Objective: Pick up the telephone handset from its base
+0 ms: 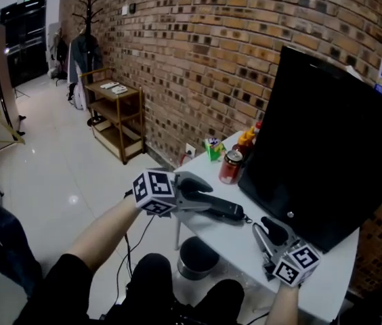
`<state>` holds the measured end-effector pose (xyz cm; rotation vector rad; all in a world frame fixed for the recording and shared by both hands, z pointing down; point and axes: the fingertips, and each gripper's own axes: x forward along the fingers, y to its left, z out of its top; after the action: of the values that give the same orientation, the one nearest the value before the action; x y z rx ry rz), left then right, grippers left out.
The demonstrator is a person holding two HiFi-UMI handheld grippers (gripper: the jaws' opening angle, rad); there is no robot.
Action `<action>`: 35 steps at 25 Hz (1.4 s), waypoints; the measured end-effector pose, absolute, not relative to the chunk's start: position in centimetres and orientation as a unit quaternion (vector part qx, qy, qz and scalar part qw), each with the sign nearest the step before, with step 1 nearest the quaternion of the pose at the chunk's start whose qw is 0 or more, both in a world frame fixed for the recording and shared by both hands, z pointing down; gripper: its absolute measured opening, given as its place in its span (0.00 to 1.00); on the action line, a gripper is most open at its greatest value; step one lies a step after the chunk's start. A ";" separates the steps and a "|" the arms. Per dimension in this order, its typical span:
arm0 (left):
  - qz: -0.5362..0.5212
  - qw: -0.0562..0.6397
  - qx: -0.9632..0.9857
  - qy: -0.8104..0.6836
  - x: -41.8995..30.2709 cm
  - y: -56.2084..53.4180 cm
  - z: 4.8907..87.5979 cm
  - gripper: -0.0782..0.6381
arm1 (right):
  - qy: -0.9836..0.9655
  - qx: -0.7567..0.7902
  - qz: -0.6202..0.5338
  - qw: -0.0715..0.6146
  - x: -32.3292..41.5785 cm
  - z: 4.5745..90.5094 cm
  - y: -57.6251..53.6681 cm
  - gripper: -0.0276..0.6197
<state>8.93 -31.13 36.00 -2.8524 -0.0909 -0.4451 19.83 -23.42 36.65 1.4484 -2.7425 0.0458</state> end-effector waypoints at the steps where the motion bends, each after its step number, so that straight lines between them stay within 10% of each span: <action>1: -0.163 0.131 -0.977 -0.037 9.2 -31.1 36.5 0.33 | -0.881 0.473 0.020 0.012 20.2 36.7 -23.4 0.23; 13: -0.280 0.096 -0.947 -0.121 10.8 -31.6 39.5 0.57 | -0.856 0.512 0.060 0.045 21.5 38.2 -24.9 0.06; 35: -0.287 0.118 -0.941 -0.135 12.4 -32.0 39.5 0.46 | -0.855 0.511 0.070 0.055 21.3 38.6 -25.1 0.06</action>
<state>12.40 -32.04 39.46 -2.7536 -0.3951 -0.8403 21.28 -25.06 38.56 1.5518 -2.5965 0.2123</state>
